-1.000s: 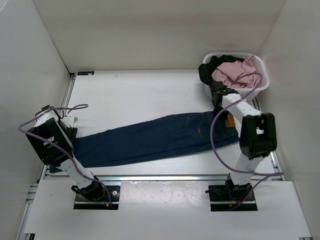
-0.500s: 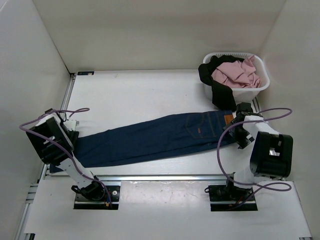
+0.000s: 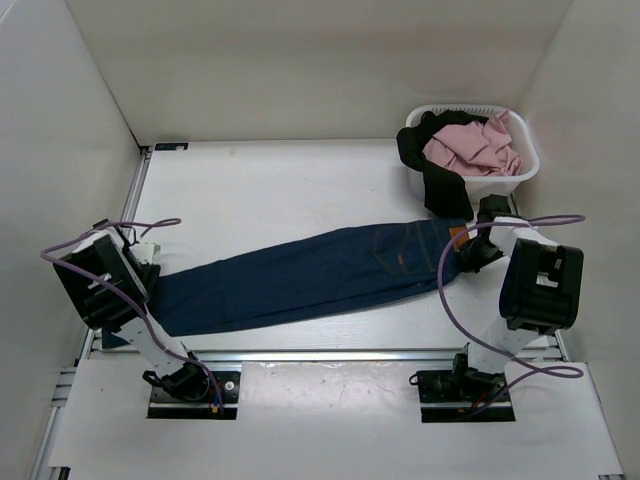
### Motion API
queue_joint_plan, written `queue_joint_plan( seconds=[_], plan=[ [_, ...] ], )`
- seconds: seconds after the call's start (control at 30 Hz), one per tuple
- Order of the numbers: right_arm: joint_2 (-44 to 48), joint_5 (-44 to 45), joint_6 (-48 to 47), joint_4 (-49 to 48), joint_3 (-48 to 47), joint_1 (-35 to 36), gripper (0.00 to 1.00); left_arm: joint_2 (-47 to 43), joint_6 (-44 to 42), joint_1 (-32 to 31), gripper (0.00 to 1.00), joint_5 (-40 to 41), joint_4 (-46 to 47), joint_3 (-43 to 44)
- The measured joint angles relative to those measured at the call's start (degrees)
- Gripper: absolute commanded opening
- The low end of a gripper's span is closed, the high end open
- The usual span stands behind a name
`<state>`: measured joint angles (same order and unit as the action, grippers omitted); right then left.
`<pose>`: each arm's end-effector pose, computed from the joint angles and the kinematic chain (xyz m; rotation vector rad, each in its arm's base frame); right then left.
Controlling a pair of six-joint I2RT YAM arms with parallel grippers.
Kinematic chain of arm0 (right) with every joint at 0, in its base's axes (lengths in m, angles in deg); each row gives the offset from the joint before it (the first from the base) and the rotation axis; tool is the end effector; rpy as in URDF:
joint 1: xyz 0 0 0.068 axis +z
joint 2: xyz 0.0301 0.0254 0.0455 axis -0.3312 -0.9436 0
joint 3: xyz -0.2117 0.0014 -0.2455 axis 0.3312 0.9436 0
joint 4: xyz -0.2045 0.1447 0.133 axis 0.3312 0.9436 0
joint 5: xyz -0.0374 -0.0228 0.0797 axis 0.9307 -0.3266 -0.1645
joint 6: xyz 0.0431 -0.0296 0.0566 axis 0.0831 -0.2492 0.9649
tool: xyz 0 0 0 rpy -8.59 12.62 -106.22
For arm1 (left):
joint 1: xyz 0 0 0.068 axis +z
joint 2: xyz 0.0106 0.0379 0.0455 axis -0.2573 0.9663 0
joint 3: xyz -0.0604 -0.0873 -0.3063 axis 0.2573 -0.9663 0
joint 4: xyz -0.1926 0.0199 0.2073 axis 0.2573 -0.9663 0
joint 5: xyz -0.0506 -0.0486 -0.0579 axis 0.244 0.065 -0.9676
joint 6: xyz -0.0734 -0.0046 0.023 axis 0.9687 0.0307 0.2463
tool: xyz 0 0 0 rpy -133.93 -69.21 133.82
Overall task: Fold and stack the trousers
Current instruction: Fold the trousers
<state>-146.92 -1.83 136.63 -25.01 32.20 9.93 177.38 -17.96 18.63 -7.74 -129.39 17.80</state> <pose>0.3294 -0.0663 0.1663 1.4595 2.4015 -0.0866 0.2621 0.1805 0.1531 -0.0841 -3.0285 -0.0411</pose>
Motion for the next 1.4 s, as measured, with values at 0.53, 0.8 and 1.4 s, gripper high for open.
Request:
queue_joint_plan(
  seconds=[0.53,0.8,1.4],
  plan=[
    [16.9,7.6,-6.6,0.1,7.8,-5.5,0.0,0.9,3.8,-12.1,0.65,1.3,-0.3,1.3],
    [34.9,14.8,-19.9,2.1,0.9,2.8,0.0,3.7,6.0,-18.7,0.65,2.1,1.2,5.8],
    [5.3,32.6,-17.0,-1.5,-12.2,78.0,0.0,6.1,10.2,-21.4,0.66,6.4,-0.8,7.7]
  ],
)
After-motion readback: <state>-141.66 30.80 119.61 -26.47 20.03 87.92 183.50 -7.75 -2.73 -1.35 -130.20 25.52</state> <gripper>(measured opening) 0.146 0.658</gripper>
